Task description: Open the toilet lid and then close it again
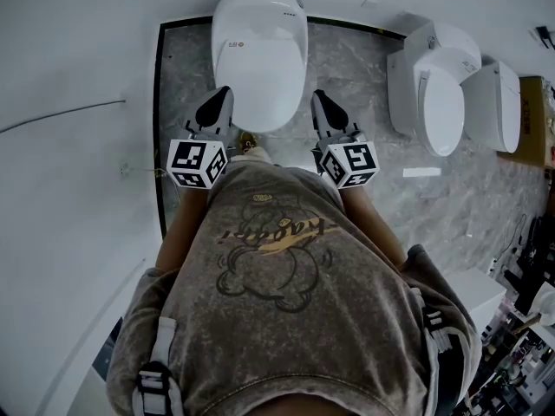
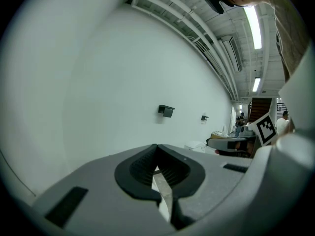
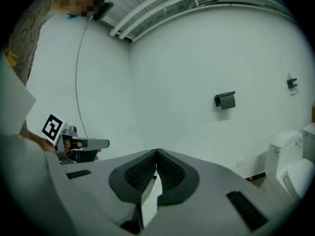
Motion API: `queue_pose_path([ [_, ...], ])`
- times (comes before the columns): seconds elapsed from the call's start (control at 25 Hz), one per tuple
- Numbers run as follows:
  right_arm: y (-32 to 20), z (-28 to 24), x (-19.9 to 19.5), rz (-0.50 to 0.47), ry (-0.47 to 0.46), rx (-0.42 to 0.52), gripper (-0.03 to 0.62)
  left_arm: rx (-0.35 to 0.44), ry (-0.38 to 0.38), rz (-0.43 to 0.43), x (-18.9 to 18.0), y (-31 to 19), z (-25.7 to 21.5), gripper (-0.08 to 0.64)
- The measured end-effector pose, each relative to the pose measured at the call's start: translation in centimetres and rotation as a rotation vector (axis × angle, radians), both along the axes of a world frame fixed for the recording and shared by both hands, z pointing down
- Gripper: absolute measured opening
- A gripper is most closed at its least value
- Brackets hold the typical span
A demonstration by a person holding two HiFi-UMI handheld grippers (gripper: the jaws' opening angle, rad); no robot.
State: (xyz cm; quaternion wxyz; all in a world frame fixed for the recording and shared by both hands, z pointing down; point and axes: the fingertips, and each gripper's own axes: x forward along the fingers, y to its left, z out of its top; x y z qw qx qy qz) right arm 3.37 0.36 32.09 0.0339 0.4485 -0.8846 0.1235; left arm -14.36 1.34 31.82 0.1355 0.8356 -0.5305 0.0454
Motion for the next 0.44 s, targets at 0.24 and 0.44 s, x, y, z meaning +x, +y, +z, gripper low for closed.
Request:
queue_pose_path([
  [0.24,-0.45,-0.06,-0.11,0.004,-0.012,-0.004,0.026,0.000,-0.003,-0.010,-0.20,-0.23,-0.06,0.009],
  [0.44,-0.70,0.44,-0.52,-0.002,-0.013,-0.005,0.026,0.008,-0.002,-0.005,-0.33,-0.69,0.18,0.009],
])
